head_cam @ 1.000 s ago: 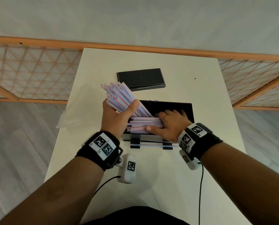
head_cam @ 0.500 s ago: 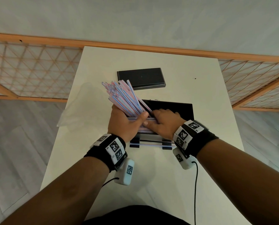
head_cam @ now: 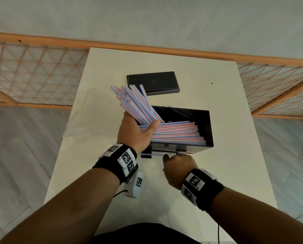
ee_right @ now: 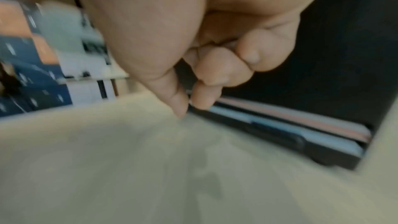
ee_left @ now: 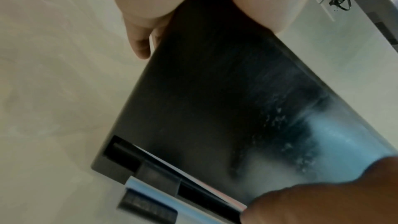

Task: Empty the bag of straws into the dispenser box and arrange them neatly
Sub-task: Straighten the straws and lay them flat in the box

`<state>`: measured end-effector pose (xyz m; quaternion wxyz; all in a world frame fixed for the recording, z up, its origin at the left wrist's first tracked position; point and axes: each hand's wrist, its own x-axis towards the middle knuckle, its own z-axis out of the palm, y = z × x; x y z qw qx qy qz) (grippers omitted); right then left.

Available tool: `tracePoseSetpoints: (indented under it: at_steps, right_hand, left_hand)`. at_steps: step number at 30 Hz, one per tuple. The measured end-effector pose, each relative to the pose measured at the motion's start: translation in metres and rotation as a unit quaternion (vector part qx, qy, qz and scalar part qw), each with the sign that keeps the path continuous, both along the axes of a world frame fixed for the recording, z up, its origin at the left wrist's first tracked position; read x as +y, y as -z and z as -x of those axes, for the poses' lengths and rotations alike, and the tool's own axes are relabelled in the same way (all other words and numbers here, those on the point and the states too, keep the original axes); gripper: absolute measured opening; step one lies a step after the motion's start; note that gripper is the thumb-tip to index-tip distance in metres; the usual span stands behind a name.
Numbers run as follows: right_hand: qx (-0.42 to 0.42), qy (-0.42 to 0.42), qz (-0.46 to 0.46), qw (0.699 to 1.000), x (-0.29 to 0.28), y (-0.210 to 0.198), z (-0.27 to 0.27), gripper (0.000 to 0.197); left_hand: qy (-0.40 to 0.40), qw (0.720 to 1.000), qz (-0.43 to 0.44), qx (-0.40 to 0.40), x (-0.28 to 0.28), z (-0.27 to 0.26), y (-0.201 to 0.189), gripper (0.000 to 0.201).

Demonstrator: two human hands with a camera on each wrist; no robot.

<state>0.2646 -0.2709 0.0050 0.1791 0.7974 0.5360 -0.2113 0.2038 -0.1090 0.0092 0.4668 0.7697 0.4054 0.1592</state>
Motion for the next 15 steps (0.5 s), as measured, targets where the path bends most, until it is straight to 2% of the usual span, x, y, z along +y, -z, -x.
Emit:
tracePoseSetpoints:
  at_steps: [2,5,11,13,14,15]
  right_hand:
    - [-0.023,0.021,0.001,1.000,0.001,0.020,-0.005,0.047]
    - [-0.036,0.043,0.008,0.998,0.005,0.028,-0.007,0.037]
    - [-0.036,0.056,-0.027,0.997,0.010,0.015,-0.006,0.021]
    - [-0.041,0.050,-0.029,0.997,0.009,-0.002,-0.004,0.005]
    - [-0.047,0.049,-0.043,0.997,0.006,-0.009,-0.004,0.006]
    - [-0.049,0.042,-0.065,0.996,0.000,-0.015,-0.005,0.017]
  left_hand:
    - [0.003,1.000,-0.005,0.003,0.000,0.001,-0.001,0.061]
    - [0.006,1.000,-0.011,0.004,0.000,0.001,-0.001,0.061]
    - [0.009,1.000,-0.009,0.002,0.000,0.002,-0.002,0.063]
    - [0.010,1.000,-0.006,0.001,0.001,0.002,0.000,0.064]
    - [0.011,1.000,-0.006,-0.002,0.001,0.002,0.001,0.063]
    - [0.011,1.000,-0.004,-0.008,0.002,0.001,0.001,0.061]
